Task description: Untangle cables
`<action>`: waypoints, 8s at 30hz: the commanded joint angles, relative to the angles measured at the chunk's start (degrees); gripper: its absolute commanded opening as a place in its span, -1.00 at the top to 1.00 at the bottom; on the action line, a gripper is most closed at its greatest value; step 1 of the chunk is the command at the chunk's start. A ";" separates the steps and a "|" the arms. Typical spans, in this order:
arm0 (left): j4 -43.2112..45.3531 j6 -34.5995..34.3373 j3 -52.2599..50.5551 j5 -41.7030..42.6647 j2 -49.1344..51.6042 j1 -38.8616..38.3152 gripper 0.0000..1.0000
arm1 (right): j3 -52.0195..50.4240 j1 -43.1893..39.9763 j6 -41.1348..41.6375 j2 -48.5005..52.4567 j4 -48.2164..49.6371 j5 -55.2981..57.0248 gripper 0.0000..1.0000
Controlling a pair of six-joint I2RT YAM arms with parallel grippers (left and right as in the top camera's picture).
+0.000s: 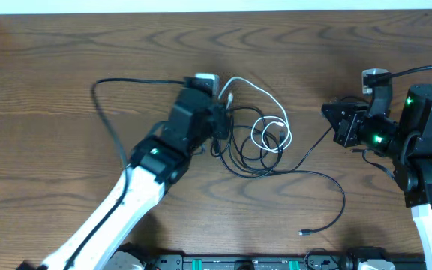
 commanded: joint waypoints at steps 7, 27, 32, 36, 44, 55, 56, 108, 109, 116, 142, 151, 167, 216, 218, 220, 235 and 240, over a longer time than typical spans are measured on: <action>6.62 0.70 0.15 10.56 -13.64 0.22 0.85 | -5.51 8.04 -0.07 6.10 1.40 2.29 0.51; 5.25 1.09 0.15 10.54 -21.97 0.24 0.85 | -10.03 18.23 3.21 25.35 10.47 16.22 0.21; 5.25 1.05 0.15 10.58 -22.03 0.24 0.85 | -10.03 18.21 5.95 28.20 14.47 20.20 0.18; 5.25 1.05 0.15 10.58 -22.49 0.24 0.85 | -10.05 18.23 5.92 29.18 17.46 20.98 0.55; -0.48 3.85 0.15 5.55 -24.24 0.24 0.85 | -8.00 18.03 -1.07 23.67 17.00 13.05 0.97; -4.33 -1.62 0.13 -1.64 -16.96 0.24 0.85 | -6.25 18.10 -5.73 -3.69 14.19 2.03 0.97; -4.24 -2.58 0.13 -1.16 -15.98 0.24 0.85 | -6.27 18.10 -6.01 -5.07 14.08 2.12 0.97; -4.24 -2.78 0.13 2.51 -7.80 0.24 0.85 | 13.29 18.03 1.55 -11.26 -15.67 47.98 0.98; -4.24 -2.78 0.13 2.51 -7.80 0.24 0.85 | 13.29 18.05 2.27 -11.23 -15.76 49.07 0.97; -4.20 -2.80 0.13 0.04 -6.99 0.24 0.84 | 16.55 18.03 4.83 -11.69 -14.97 54.12 0.98; -0.11 -5.64 0.13 -0.22 14.73 0.24 -0.10 | 21.42 18.05 -7.85 -4.87 2.10 50.51 0.98; -0.33 -5.60 0.13 -1.05 15.56 0.24 0.61 | 21.46 18.05 -7.41 7.65 -14.03 37.46 0.98; -0.72 -5.60 0.13 -5.62 15.56 0.24 -0.07 | 46.31 17.94 -2.03 7.82 -33.88 52.33 0.98; -0.76 -5.62 0.13 -5.62 15.56 0.24 -0.95 | 55.23 -10.82 -1.51 45.24 -21.09 70.84 0.98; -0.76 -5.62 0.13 -5.62 15.56 0.24 -0.95 | 55.23 -12.15 0.00 46.90 -20.63 70.86 0.98; -0.76 -5.62 0.13 -5.62 15.56 0.24 -0.95 | 55.23 -13.70 1.99 48.02 -19.98 70.88 0.98; -0.76 -5.60 0.13 -5.62 15.56 0.24 -0.95 | 54.86 -27.36 6.82 49.33 -18.12 62.90 0.91; -0.76 -5.62 0.13 -5.62 15.56 0.24 -0.95 | 52.50 -29.68 6.82 49.33 -18.12 61.13 0.52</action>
